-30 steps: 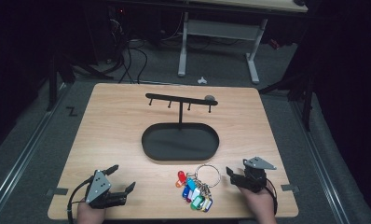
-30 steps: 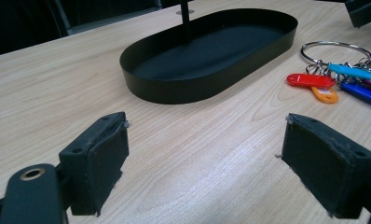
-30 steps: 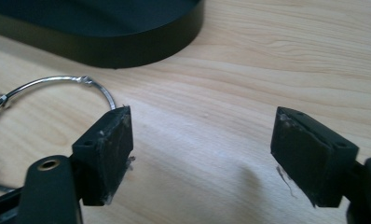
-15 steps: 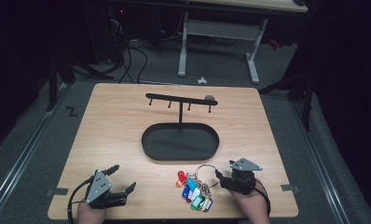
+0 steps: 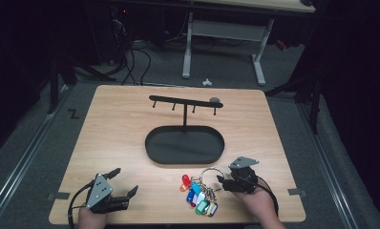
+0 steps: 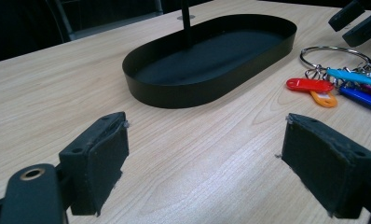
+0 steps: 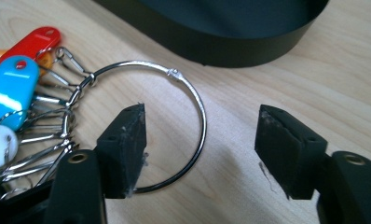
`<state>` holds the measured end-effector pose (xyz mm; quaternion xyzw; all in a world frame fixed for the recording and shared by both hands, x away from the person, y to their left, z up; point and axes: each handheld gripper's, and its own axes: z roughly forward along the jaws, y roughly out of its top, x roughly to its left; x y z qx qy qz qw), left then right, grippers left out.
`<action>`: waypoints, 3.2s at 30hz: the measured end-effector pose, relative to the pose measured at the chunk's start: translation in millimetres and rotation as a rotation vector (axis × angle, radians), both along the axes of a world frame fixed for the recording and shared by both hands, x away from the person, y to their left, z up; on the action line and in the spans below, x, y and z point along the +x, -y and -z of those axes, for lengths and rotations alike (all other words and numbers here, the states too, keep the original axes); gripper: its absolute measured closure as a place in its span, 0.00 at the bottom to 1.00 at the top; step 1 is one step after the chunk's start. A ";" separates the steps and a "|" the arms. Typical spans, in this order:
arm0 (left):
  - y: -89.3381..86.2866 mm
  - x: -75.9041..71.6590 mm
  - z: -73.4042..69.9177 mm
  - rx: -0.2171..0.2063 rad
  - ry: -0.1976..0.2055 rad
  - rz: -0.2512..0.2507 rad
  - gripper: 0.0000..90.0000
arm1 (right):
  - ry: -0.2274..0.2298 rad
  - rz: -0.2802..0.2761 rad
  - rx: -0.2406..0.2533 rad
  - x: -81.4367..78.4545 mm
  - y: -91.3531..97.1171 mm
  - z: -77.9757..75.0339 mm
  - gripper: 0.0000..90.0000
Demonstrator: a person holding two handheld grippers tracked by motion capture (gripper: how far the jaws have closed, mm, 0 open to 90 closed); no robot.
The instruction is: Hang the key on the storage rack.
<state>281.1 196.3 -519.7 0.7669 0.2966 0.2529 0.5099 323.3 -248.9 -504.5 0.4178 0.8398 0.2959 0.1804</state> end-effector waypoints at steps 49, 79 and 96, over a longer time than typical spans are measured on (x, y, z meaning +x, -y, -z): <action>1.8 0.3 1.2 0.002 -0.010 0.011 0.17 | -0.446 -0.238 -0.411 72.5 -54.2 -28.4 0.51; 3.3 -0.2 2.1 0.007 -0.018 0.021 0.17 | -0.532 -0.283 -0.460 96.6 -65.4 -15.9 0.88; 3.7 0.3 2.8 0.002 -0.024 0.028 0.17 | -0.478 -0.328 -0.558 83.0 -75.0 -15.4 0.96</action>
